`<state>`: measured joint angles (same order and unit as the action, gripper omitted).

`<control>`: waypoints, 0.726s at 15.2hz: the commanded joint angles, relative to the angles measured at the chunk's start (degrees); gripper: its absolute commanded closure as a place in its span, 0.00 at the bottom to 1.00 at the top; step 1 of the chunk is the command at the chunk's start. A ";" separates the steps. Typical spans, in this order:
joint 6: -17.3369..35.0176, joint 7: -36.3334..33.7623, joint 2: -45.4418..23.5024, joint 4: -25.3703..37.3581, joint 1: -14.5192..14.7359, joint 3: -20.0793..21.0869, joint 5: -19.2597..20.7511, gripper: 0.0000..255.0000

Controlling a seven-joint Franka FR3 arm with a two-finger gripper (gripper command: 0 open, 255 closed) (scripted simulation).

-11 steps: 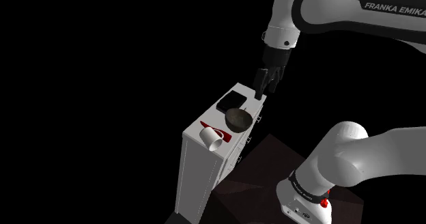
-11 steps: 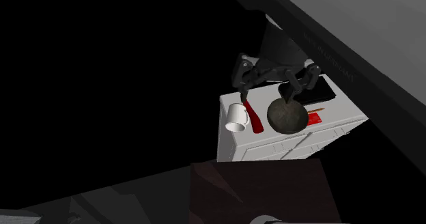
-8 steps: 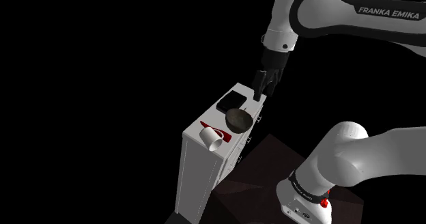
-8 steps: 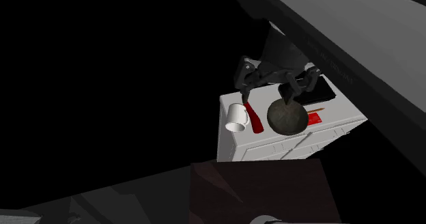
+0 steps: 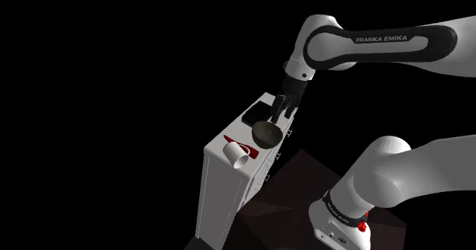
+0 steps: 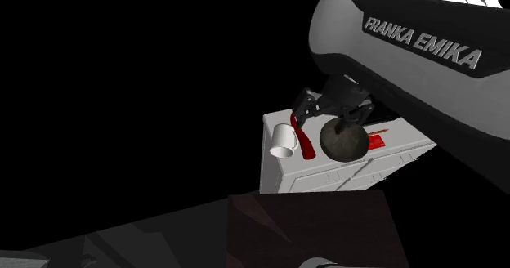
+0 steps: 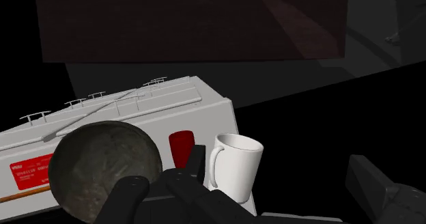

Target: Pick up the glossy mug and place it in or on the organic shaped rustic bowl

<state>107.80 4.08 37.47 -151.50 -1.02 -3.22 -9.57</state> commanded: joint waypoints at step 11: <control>28.16 23.44 -25.70 -2.93 4.62 -12.07 -17.85 0.00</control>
<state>134.11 24.42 14.02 -154.50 3.02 -14.17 -24.79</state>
